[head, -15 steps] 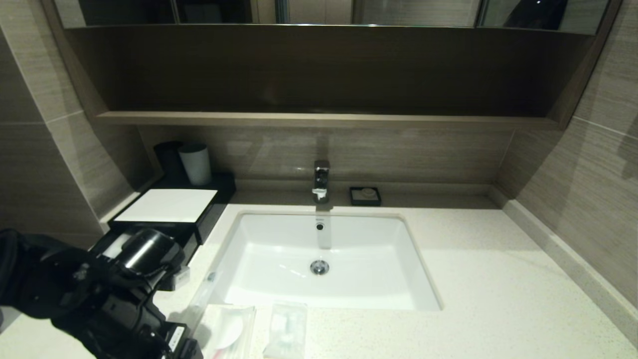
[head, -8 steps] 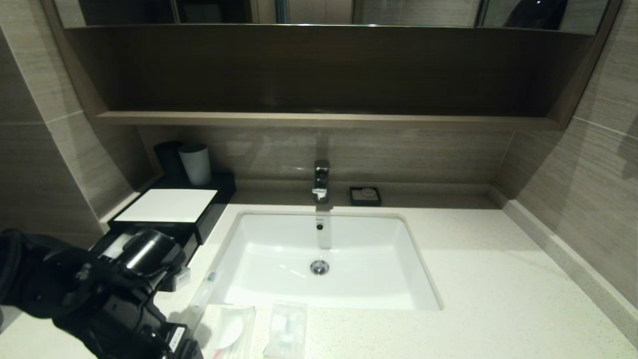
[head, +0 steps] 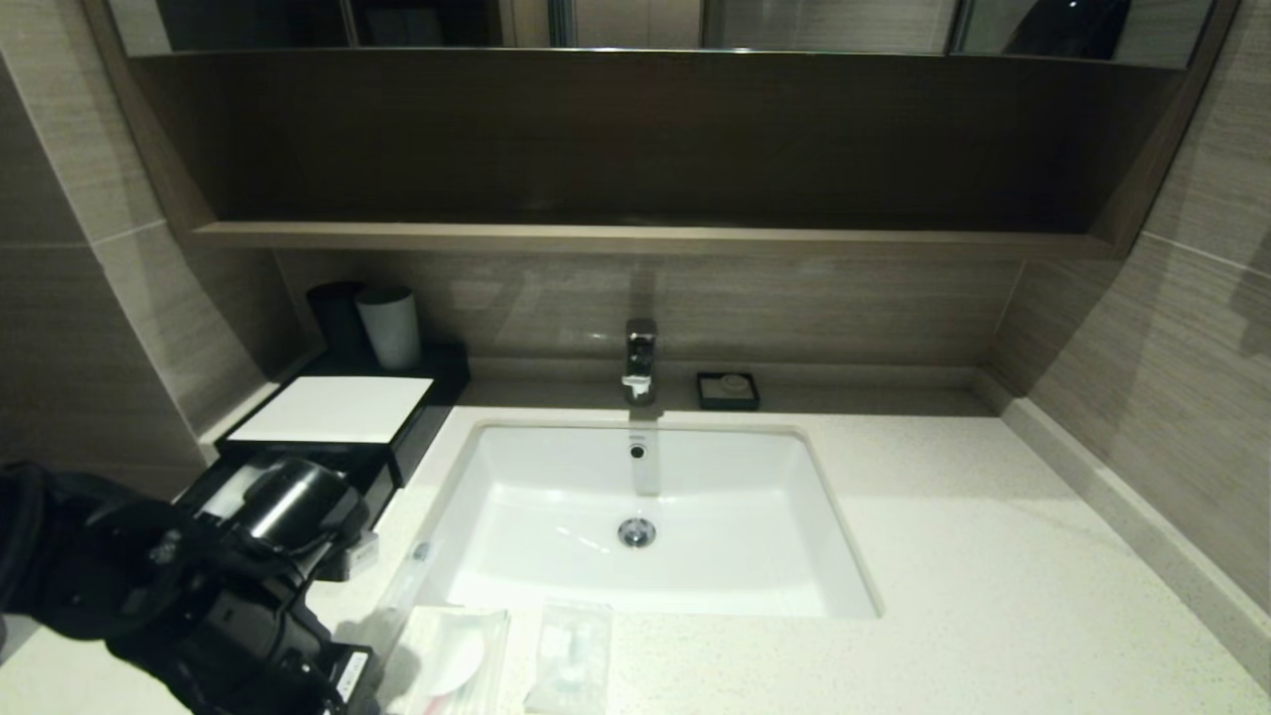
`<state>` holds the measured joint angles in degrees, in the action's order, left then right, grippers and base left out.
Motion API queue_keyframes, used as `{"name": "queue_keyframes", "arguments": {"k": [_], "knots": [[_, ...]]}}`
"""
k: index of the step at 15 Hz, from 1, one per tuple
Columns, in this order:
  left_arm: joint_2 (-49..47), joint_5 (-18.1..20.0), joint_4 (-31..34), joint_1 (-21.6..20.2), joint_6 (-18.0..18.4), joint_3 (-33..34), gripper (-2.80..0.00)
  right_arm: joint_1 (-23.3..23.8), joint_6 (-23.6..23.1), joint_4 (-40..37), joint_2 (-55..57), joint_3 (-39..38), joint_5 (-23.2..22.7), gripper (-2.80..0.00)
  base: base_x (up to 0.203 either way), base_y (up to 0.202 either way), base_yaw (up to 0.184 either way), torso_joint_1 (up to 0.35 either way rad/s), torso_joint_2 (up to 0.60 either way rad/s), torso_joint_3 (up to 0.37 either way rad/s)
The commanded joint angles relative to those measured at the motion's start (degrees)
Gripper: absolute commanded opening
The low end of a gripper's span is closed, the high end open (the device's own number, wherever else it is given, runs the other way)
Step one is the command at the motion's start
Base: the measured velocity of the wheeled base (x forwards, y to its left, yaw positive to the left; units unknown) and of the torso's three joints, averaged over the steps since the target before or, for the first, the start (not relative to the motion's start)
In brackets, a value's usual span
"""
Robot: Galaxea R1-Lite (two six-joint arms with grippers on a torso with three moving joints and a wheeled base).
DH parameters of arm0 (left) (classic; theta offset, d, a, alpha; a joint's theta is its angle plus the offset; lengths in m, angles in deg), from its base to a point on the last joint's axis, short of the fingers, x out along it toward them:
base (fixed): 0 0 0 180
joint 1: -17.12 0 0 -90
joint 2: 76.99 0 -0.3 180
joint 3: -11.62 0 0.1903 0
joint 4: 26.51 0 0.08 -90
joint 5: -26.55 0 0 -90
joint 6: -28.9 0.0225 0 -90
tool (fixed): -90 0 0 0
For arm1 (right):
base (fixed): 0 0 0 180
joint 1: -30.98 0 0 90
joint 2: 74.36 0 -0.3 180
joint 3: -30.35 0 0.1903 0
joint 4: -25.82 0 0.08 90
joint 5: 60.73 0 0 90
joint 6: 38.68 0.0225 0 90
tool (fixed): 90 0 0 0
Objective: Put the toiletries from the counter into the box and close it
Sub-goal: Pick up the bathroom toiletry
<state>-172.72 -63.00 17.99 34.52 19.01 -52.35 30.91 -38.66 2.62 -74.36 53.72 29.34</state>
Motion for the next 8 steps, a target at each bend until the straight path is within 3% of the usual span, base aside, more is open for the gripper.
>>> {"name": "queue_keyframes", "arguments": {"k": [1,8], "knots": [[-0.2,-1.2,0.2,0.0,-0.1,0.3,-2.8,0.0,0.0,0.0,-0.1,-0.1,0.0,-2.8,0.0,0.0,0.0,0.0,0.0,0.0],[1.2,-2.2,0.2,0.1,-0.1,0.3,-2.8,0.0,0.0,0.0,-0.1,-0.1,0.0,-2.8,0.0,0.0,0.0,0.0,0.0,0.0]]}}
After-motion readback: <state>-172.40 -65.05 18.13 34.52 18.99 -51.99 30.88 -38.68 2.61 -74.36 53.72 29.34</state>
